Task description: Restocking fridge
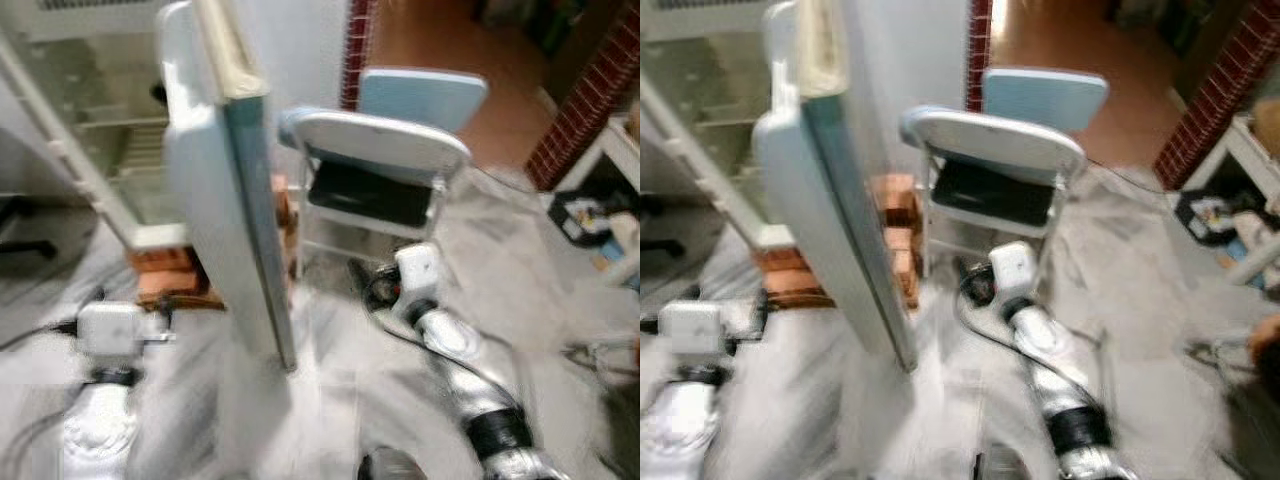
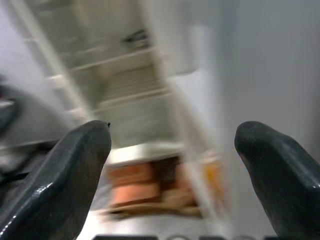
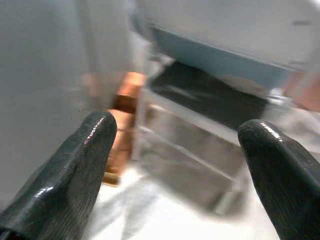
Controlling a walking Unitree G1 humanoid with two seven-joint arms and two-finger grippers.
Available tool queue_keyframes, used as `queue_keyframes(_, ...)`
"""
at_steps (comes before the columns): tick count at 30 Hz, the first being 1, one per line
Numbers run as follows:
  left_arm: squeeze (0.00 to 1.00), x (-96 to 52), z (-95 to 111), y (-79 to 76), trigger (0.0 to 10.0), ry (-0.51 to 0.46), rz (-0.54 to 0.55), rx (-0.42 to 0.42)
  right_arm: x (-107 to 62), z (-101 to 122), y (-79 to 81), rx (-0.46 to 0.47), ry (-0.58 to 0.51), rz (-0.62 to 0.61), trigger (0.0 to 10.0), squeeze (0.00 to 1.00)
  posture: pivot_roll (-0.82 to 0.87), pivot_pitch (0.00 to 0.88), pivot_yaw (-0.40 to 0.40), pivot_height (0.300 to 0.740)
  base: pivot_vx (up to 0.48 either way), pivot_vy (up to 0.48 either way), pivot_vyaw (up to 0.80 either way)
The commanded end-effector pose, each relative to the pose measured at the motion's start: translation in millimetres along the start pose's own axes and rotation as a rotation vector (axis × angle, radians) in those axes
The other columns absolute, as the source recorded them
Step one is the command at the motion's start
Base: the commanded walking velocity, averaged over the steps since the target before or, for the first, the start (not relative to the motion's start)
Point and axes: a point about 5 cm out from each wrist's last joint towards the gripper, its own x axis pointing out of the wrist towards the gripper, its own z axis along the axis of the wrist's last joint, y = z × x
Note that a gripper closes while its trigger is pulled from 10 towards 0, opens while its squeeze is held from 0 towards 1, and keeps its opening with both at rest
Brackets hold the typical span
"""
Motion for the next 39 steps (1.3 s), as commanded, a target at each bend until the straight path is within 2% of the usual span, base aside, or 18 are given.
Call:
queue_keyframes(1, 0.0, -7.4, -10.4, 10.5, 10.0, 0.052, 0.027, 0.023, 5.9, 4.4, 14.4, 0.01, -0.01, 0.035, 10.0, 0.0, 0.04, 0.073, 0.017, 0.74, 0.0, 0.0, 0.0)
queue_keyframes(5, 0.0, -20.2, -22.4, 16.8, 10.0, 0.111, 0.097, 0.051, 19.0, 16.9, 24.0, 0.021, -0.032, 0.05, 10.0, 0.0, 0.05, 0.073, 0.017, 0.74, 0.0, 0.0, 0.0)
queue_keyframes(11, 0.0, -44.0, -37.1, 30.0, 10.0, 0.199, 0.23, 0.083, 43.8, 47.4, 51.0, 0.03, -0.092, 0.116, 10.0, 0.0, 0.08, 0.07, 0.009, 0.74, 0.0, 0.0, 0.0)
queue_keyframes(15, 0.0, -61.8, -51.1, 27.2, 10.0, 0.267, 0.254, 0.079, 61.7, 79.5, 87.5, 0.114, -0.125, 0.177, 10.0, 0.0, 0.09, 0.064, 0.003, 0.74, 0.0, 0.0, 0.0)
queue_keyframes(16, 0.0, -61.8, -51.1, 27.2, 10.0, 0.267, 0.254, 0.079, 61.7, 79.5, 87.5, 0.114, -0.125, 0.177, 10.0, 0.0, 0.09, 0.064, 0.003, 0.74, 0.0, 0.0, 0.0)
queue_keyframes(19, 0.0, -58.6, -48.9, 25.7, 10.0, 0.255, 0.258, 0.074, 60.3, 117.7, 135.0, 0.211, -0.212, 0.362, 10.0, 0.0, 0.09, 0.063, 0.002, 0.74, 0.0, 0.0, 0.0)
queue_keyframes(21, 0.0, -57.2, -48.4, 26.1, 10.0, 0.252, 0.257, 0.075, 54.1, 128.6, 149.2, 0.257, -0.254, 0.459, 10.0, 0.0, 0.1, 0.059, -0.001, 0.74, 0.0, 0.0, 0.0)
queue_keyframes(23, 0.0, -55.2, -47.9, 25.8, 10.0, 0.246, 0.252, 0.075, 26.1, 148.4, 174.6, 0.433, -0.333, 0.793, 10.0, 0.0, 0.09, 0.061, 0.001, 0.74, 0.0, 0.0, 0.0)
queue_keyframes(24, 0.0, -55.0, -47.9, 25.7, 10.0, 0.245, 0.251, 0.074, 21.3, 149.0, 177.0, 0.437, -0.34, 0.84, 10.0, 0.0, 0.09, 0.061, 0.001, 0.74, 0.0, 0.0, 0.0)
queue_keyframes(25, 0.0, -54.8, -47.9, 25.8, 10.0, 0.245, 0.25, 0.075, 19.1, 144.0, 176.3, 0.402, -0.336, 0.852, 10.0, 0.0, 0.09, 0.063, 0.0, 0.74, 0.0, 0.0, 0.0)
queue_keyframes(27, 0.0, -54.6, -47.7, 25.9, 10.0, 0.244, 0.252, 0.076, 23.9, 125.2, 167.1, 0.285, -0.31, 0.768, 10.0, 0.0, 0.08, 0.068, 0.002, 0.74, 0.0, 0.0, 0.0)
queue_keyframes(29, 0.0, -50.5, -43.3, 27.1, 10.0, 0.21, 0.242, 0.134, 33.8, 95.8, 141.8, 0.196, -0.234, 0.604, 10.0, 0.0, 0.08, 0.07, 0.001, 0.74, 0.0, 0.0, 0.0)
queue_keyframes(31, 0.0, -46.7, -38.6, 27.0, 10.0, 0.18, 0.227, 0.166, 36.8, 82.3, 124.4, 0.143, -0.213, 0.528, 10.0, 0.0, 0.08, 0.074, 0.002, 0.74, 0.0, 0.0, 0.0)
queue_keyframes(33, 0.0, -40.6, -33.4, 27.5, 10.0, 0.151, 0.201, 0.196, 37.3, 70.0, 103.4, 0.158, -0.177, 0.441, 10.0, 0.0, 0.07, 0.077, 0.002, 0.74, 0.0, 0.0, 0.0)
queue_keyframes(34, 0.0, -32.9, -28.3, 29.8, 10.0, 0.121, 0.184, 0.219, 35.1, 59.2, 83.4, 0.149, -0.15, 0.364, 10.0, 0.0, 0.07, 0.08, 0.001, 0.74, 0.0, 0.0, 0.0)
queue_keyframes(36, 0.0, -24.7, -23.5, 33.8, 10.0, 0.105, 0.186, 0.217, 28.4, 52.1, 64.6, 0.13, -0.128, 0.308, 10.0, 0.0, 0.07, 0.085, 0.003, 0.74, 0.0, 0.0, 0.0)
queue_keyframes(38, 0.0, -24.7, -23.5, 33.8, 10.0, 0.105, 0.186, 0.217, 28.4, 52.1, 64.6, 0.13, -0.128, 0.308, 10.0, 0.0, 0.07, 0.085, 0.003, 0.74, 0.0, 0.0, 0.0)
queue_keyframes(39, 0.0, -18.1, -17.5, 36.0, 10.0, 0.083, 0.185, 0.217, 22.5, 48.4, 51.4, 0.123, -0.127, 0.263, 10.0, 0.0, 0.07, 0.09, 0.002, 0.74, 0.0, 0.0, 0.0)
